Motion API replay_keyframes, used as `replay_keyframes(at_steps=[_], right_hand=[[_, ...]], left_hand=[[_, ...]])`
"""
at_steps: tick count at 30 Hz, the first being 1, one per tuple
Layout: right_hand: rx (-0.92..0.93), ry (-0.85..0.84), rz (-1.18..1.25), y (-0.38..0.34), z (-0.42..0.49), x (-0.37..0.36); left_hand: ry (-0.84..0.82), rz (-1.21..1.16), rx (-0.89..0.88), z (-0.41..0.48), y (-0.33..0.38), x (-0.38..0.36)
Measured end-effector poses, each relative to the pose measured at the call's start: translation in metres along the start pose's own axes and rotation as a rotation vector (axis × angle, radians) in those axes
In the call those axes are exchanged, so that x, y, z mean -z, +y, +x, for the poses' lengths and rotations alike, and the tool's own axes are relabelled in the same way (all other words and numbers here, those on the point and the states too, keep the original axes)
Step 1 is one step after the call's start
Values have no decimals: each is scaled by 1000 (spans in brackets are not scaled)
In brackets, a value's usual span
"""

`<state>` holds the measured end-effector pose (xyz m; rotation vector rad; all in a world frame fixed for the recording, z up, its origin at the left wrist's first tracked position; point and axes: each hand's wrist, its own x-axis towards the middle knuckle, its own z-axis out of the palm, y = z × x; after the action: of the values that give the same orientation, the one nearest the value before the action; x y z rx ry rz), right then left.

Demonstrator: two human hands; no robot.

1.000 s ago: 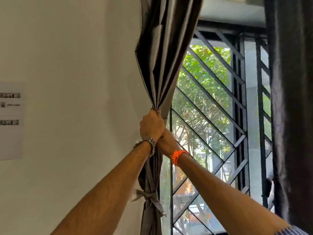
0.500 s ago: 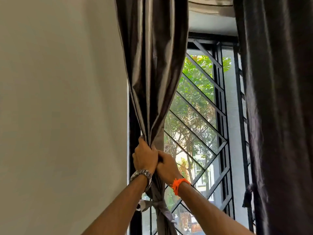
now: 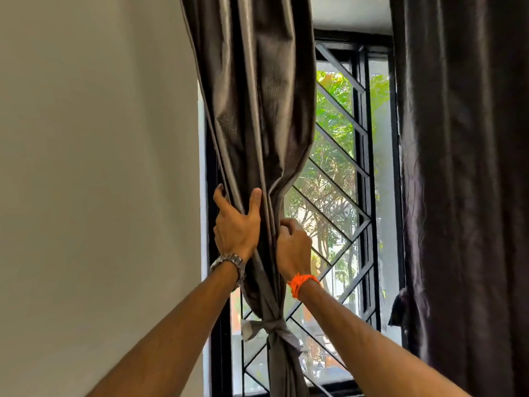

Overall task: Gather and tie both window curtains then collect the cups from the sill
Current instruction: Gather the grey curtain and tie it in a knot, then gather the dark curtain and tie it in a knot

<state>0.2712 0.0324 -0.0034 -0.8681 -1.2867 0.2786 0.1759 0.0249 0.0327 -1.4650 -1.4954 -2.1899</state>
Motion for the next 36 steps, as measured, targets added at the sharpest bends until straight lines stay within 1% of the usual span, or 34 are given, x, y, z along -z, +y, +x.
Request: replay_keyframes(at_steps=[4,7,13,17,19,21,24,27,30,32,36], right_hand=[[-18,-20,47,3,-4,4],[-33,-55,45,8,-12,5],[-67,-73,58,12,-16,4],[-67,-81,57,9,-16,0],[-44,-108,58,7,-15,-2],[6,-162,32,7,-14,-5],[89,-239,-95,12,-8,-7],[133,-231,-195,20,-1,-2],[203,-222,-291,28,5,11],[255,-209,-386,32,10,25],[363,-196,-591,39,23,62]], left_hand=[[13,32,-37,-6,-1,2],[-8,64,-18,-7,-6,3],[30,126,-14,-7,-15,-2],[22,137,4,-10,-19,-8],[14,94,-4,-12,-20,-11],[62,84,-95,-15,-21,-13],[131,205,-335,-20,-23,-14],[84,403,-585,-22,-24,-16],[-27,503,-755,-25,-25,-24],[-90,504,-791,-30,-27,-32],[-184,604,-737,-46,-25,-48]])
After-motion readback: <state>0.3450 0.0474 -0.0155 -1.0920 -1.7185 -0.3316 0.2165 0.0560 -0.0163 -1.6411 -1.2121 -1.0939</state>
